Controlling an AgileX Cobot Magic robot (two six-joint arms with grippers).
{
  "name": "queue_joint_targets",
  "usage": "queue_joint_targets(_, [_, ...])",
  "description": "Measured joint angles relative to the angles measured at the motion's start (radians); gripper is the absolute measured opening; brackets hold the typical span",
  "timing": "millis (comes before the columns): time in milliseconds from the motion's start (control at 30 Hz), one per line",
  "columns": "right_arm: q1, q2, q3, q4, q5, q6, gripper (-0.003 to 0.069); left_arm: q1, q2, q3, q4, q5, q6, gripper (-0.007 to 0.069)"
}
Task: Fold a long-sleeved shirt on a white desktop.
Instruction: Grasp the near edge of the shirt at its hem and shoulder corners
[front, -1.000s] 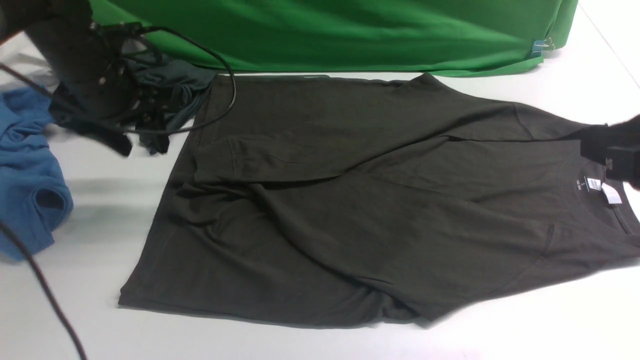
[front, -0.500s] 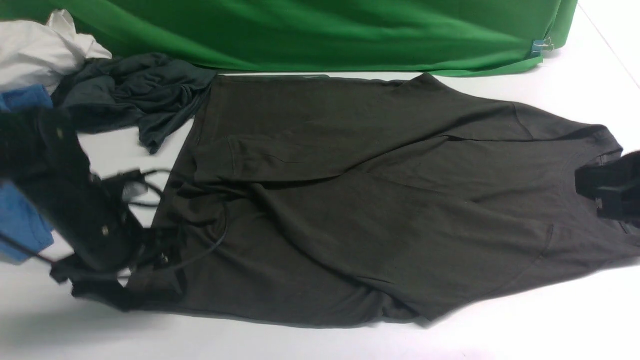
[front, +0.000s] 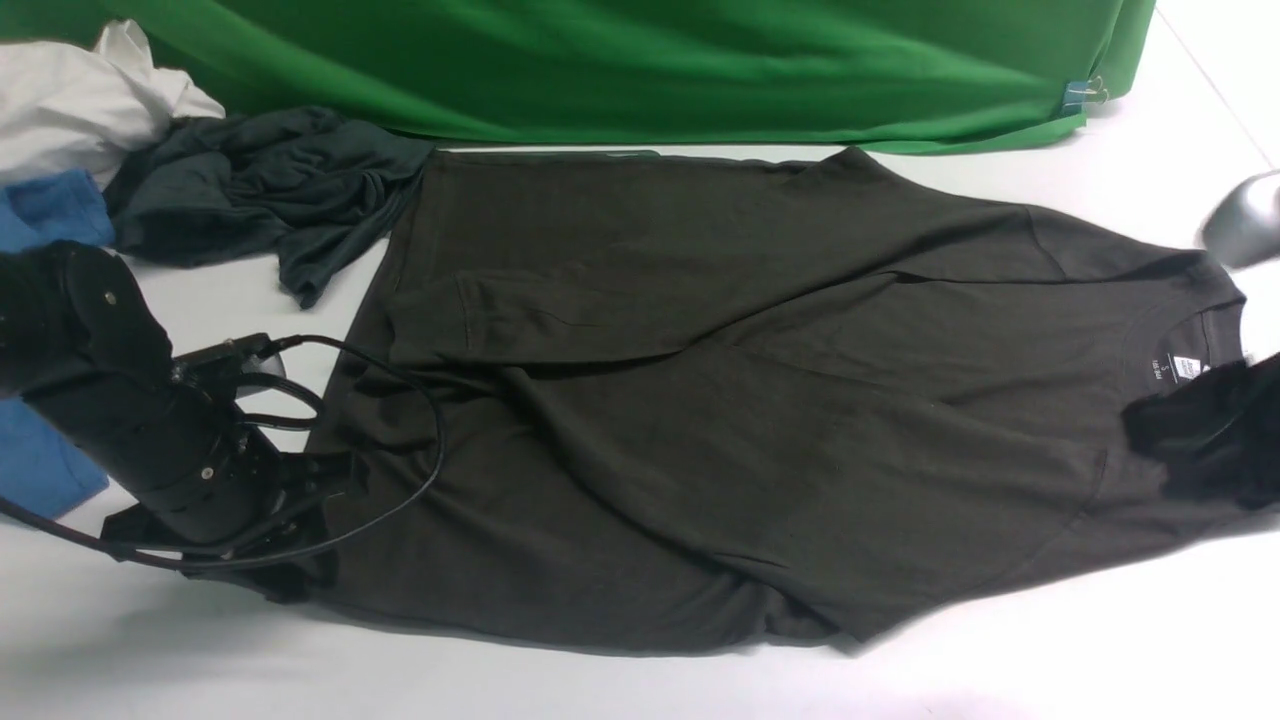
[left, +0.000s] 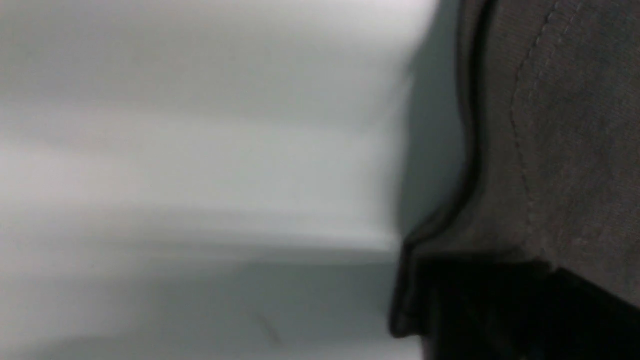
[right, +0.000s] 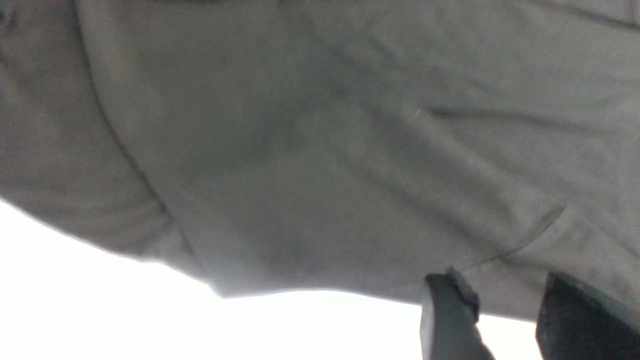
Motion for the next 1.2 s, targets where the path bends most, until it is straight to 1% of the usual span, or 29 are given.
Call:
queue_joint_targets(33, [0.021, 0.013, 0.000, 0.005, 0.003, -0.028, 0.0262, 0.000, 0.001, 0.000, 0.000, -0.001, 0.000, 0.0136])
queue_joint_targets(100, [0.087, 0.042, 0.000, 0.017, 0.004, -0.084, 0.0307, 0.000, 0.003, 0.000, -0.001, -0.001, 0.001, 0.0055])
queue_joint_targets(133, [0.094, 0.042, 0.000, 0.017, 0.004, -0.087, 0.0314, 0.000, 0.003, 0.000, -0.001, -0.001, 0.002, 0.0051])
queue_joint_targets(167, [0.149, 0.058, 0.000, 0.018, 0.003, -0.124, 0.0367, 0.000, 0.003, 0.000, -0.003, -0.001, 0.007, 0.0031])
queue_joint_targets(200, [0.163, 0.063, 0.000, 0.016, 0.003, -0.133, 0.0382, 0.000, 0.003, 0.000, -0.003, -0.001, 0.011, 0.0026])
queue_joint_targets(233, [0.191, 0.073, 0.000, 0.016, 0.003, -0.151, 0.0412, 0.000, 0.001, 0.000, -0.003, -0.001, 0.011, 0.0023])
queue_joint_targets(267, [0.237, 0.090, 0.000, 0.016, 0.002, -0.186, 0.0459, 0.000, -0.005, 0.002, -0.004, -0.006, 0.016, 0.0022])
queue_joint_targets(300, [0.262, 0.101, 0.000, 0.016, 0.002, -0.205, 0.0480, 0.000, -0.009, 0.003, -0.006, -0.009, 0.018, 0.0022])
queue_joint_targets(367, [0.313, 0.132, 0.000, 0.016, 0.001, -0.245, 0.0512, 0.000, -0.021, 0.004, -0.008, -0.011, 0.019, 0.0022])
queue_joint_targets(467, [0.357, 0.192, 0.000, 0.011, -0.006, -0.290, 0.0526, 0.000, -0.057, 0.004, -0.008, -0.014, 0.019, 0.0022])
queue_joint_targets(667, [0.371, 0.356, 0.000, -0.043, -0.083, -0.315, 0.0528, 0.000, -0.117, 0.004, -0.010, -0.015, 0.021, 0.0022])
queue_joint_targets(767, [0.371, 0.444, 0.000, -0.050, -0.157, -0.325, 0.0528, 0.000, -0.128, 0.004, -0.010, -0.010, 0.026, 0.0022])
queue_joint_targets(967, [0.371, 0.580, 0.000, -0.058, -0.222, -0.349, 0.0528, 0.000, -0.128, 0.004, -0.010, -0.009, 0.030, 0.0022])
queue_joint_targets(1033, [0.371, 0.641, -0.004, -0.077, -0.241, -0.343, 0.0517, 0.000, -0.128, 0.004, -0.010, -0.008, 0.030, 0.0022])
queue_joint_targets(1067, [0.372, 0.655, -0.008, -0.087, -0.261, -0.328, 0.0499, 0.000, -0.128, 0.005, -0.010, -0.008, 0.030, 0.0022])
queue_joint_targets(1133, [0.372, 0.674, -0.016, -0.098, -0.282, -0.288, 0.0424, 0.000, -0.128, 0.005, -0.010, -0.008, 0.031, 0.0022])
queue_joint_targets(1200, [0.372, 0.681, -0.019, -0.103, -0.299, -0.262, 0.0283, 0.000, -0.128, 0.005, -0.010, -0.008, 0.038, 0.0022])
